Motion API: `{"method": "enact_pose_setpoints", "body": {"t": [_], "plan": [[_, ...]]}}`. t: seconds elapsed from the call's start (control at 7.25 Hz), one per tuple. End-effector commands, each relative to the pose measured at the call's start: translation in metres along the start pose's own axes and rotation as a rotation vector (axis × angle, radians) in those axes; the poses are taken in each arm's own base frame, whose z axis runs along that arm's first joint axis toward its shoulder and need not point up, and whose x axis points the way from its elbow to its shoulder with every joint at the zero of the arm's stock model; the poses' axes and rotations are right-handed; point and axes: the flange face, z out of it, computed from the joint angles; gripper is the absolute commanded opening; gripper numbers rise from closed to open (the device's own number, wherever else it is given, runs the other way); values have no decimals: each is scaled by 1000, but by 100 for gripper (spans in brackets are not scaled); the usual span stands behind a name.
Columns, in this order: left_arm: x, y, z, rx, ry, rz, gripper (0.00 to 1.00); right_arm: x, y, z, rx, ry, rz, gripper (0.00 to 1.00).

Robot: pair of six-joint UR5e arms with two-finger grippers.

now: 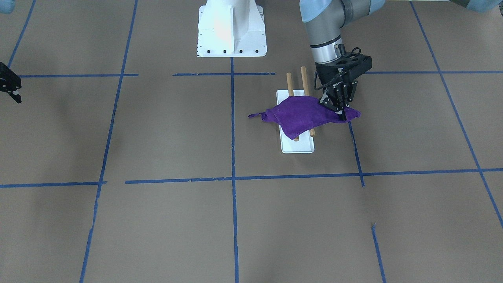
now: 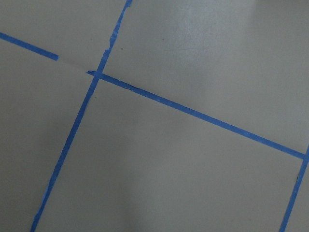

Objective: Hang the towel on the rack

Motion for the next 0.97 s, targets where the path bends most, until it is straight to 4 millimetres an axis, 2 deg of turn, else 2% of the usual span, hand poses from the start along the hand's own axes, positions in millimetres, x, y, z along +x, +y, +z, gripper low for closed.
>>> {"method": "enact_pose_setpoints", "body": {"t": [0.0,0.14,0.55,0.83], "plan": [[-1,0,4,0,-8,113,99,6,5,6,-18,2,15,100],[-2,-11,-10,-5,20,147,100,11,3,13,-27,8,22,100],[-5,-56,-18,-13,33,251,100,13,3,16,-29,22,25,100],[-10,-114,-12,-72,21,386,100,21,5,23,-51,29,43,100]]}}
